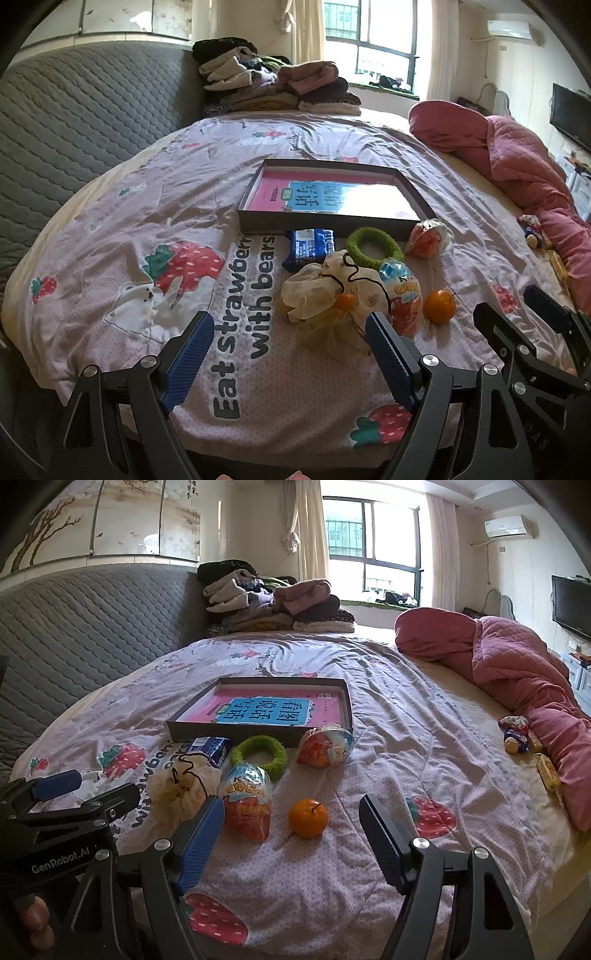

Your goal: Organize objects

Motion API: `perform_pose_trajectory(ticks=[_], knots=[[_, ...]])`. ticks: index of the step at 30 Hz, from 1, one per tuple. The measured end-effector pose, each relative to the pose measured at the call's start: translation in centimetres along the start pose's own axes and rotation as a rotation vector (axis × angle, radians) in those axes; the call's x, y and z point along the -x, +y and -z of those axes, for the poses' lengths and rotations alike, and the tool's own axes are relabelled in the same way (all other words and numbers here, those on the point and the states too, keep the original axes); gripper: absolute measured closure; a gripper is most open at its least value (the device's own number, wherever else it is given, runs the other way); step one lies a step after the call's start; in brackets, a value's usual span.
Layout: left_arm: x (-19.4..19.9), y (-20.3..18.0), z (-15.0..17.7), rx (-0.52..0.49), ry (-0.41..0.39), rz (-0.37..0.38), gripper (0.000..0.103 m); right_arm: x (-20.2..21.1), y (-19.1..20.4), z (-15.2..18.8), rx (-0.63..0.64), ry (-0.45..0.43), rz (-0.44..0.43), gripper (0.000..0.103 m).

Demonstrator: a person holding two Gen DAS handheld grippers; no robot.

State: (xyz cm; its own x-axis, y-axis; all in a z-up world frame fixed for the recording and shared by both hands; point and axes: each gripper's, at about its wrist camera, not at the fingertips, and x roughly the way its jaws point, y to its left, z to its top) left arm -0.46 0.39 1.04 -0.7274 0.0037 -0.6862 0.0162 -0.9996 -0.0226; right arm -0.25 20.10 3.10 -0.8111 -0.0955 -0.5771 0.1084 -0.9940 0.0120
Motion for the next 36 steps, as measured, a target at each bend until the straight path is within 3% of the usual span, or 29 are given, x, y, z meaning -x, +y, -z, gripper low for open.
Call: perform_pose_trajectory(ticks=[22,30,36], knots=[[-0.4,0.1,-0.7,0.013,0.001,-0.003,0.018,-0.3,-1.2,-2.8,0.045,-0.019,-0.006,0.028],[-3.1,1.0,0.1,0.021,0.048,0.024,0.018,-2.6,-1.4,-1.6,0.014,0.045,-0.046,0.028],[-4.9,1.0,0.3,0.035,0.083,0.088,0.018,-4.2,-2.1,-0.2,0.000,0.103,-0.054,0.028]])
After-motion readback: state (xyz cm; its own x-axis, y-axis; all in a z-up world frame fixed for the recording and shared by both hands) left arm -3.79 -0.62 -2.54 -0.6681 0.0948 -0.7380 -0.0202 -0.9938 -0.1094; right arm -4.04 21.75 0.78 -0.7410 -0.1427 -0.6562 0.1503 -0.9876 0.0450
